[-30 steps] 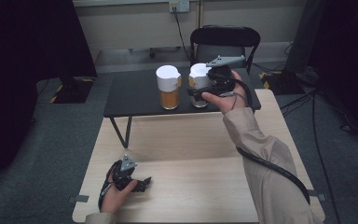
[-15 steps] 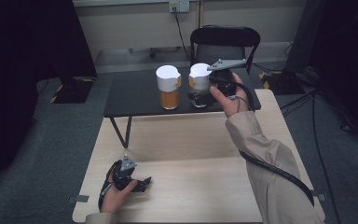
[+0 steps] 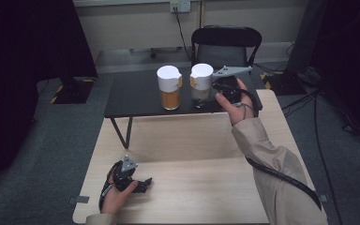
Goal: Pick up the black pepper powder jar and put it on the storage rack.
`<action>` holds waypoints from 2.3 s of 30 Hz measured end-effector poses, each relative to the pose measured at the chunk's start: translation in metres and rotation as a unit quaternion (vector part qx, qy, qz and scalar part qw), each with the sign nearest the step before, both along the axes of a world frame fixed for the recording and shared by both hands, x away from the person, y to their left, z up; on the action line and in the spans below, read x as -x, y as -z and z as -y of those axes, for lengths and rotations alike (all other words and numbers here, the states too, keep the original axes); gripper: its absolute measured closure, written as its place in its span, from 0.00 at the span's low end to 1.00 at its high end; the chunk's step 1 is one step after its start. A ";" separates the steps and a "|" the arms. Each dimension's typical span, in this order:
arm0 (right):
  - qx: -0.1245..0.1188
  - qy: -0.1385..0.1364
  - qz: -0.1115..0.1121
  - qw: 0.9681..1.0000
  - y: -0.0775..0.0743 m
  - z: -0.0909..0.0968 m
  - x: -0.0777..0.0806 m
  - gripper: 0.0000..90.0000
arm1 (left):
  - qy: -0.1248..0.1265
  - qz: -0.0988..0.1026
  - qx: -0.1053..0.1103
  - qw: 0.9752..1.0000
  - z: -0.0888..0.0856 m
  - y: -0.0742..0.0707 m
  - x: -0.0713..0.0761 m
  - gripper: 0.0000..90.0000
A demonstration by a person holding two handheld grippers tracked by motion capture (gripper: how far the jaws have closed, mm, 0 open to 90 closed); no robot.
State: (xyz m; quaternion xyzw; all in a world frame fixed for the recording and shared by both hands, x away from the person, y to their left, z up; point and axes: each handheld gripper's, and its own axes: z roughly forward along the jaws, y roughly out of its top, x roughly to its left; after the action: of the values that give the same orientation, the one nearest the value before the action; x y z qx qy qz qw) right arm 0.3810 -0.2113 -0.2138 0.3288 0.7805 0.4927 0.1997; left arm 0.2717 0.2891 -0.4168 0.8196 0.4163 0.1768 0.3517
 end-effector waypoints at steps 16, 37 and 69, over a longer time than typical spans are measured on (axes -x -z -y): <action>-0.008 -0.016 0.002 1.000 0.012 0.010 0.008 0.00 | 0.000 0.000 0.000 1.000 0.000 0.000 0.000 0.00; -0.012 -0.051 0.008 0.999 0.036 0.015 0.024 0.00 | -0.001 0.001 0.002 1.000 0.000 0.001 0.000 0.00; -0.011 -0.106 -0.021 0.994 0.109 0.014 0.033 0.00 | 0.001 0.001 -0.001 1.000 0.000 0.000 0.000 0.00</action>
State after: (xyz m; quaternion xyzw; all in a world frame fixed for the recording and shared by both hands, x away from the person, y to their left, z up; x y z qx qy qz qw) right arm 0.3476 -0.2253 -0.3226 0.2570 0.8093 0.5127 0.1265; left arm 0.2717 0.2891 -0.4168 0.8202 0.4152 0.1779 0.3511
